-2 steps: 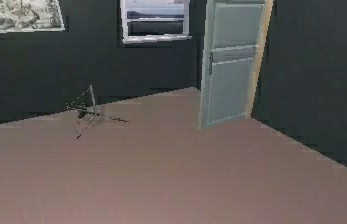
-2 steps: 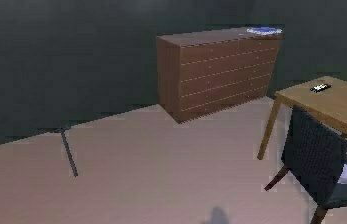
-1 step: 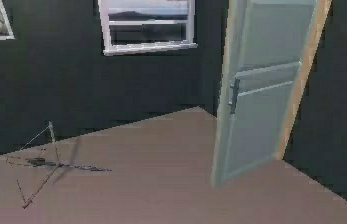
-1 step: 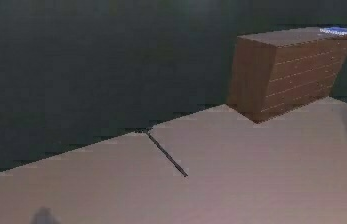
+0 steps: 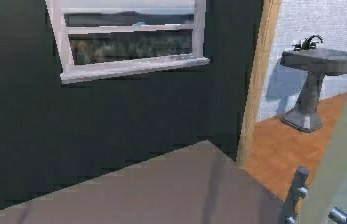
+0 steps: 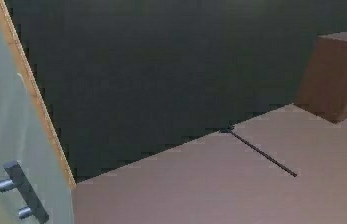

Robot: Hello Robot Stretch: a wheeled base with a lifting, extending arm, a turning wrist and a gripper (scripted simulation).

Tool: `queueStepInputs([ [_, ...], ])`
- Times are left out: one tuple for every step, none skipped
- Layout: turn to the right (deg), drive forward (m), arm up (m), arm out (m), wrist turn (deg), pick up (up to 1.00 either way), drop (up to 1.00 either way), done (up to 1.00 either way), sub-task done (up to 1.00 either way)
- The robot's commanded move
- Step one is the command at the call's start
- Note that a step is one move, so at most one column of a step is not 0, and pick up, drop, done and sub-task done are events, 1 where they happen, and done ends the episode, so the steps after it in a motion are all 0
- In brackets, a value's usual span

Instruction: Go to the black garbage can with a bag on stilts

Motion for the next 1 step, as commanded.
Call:
queueStepInputs([
  [-6.0, 0.00, 0.00, 0.00, 0.0, 0.00, 0.00, 0.00, 0.00],
])
